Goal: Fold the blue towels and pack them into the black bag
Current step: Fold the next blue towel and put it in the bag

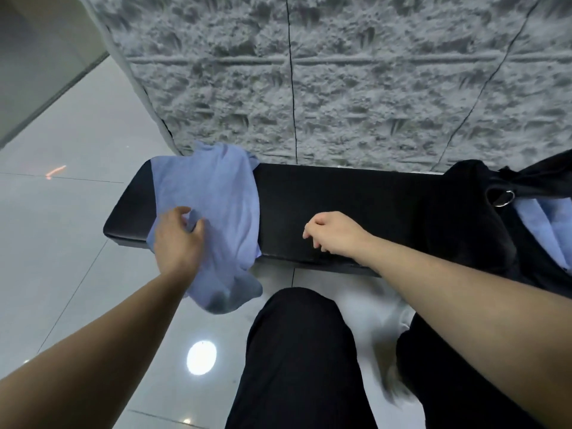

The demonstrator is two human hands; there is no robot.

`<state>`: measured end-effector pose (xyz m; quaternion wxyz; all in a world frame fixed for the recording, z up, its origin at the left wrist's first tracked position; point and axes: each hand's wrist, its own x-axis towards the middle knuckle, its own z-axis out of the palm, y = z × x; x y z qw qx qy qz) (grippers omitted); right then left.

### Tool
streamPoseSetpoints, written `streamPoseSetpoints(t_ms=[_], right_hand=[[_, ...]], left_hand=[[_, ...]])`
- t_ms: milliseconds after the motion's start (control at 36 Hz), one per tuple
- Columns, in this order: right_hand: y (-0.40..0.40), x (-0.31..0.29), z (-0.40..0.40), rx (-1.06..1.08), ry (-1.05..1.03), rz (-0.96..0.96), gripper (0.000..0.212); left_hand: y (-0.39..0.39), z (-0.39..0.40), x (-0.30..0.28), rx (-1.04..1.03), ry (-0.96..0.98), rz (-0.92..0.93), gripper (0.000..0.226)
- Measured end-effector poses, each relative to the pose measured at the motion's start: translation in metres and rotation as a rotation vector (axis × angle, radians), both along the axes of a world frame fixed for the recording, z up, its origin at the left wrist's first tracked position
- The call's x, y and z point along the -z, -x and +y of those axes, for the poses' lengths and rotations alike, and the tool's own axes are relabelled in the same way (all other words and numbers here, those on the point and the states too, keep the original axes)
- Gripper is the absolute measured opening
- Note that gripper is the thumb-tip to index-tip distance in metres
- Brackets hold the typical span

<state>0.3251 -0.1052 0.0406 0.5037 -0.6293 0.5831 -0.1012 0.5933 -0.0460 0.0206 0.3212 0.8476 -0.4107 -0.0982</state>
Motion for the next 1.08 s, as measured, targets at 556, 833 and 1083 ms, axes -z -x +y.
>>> streamPoseSetpoints(t_ms=[556,833,1083], right_hand=[[-0.035,-0.015,0.006,-0.005,-0.094,-0.109,0.023],[-0.037,-0.028,-0.001,0.241,-0.281,-0.379,0.047],[-0.006,-0.027,-0.009,0.414,-0.378,-0.619,0.022]], left_hand=[[0.022,-0.007,-0.038,0.097,0.217,0.333,0.014],[0.091,-0.016,-0.063,0.304,0.315,0.525,0.018],[0.146,-0.020,-0.061,0.600,0.109,0.737,0.016]])
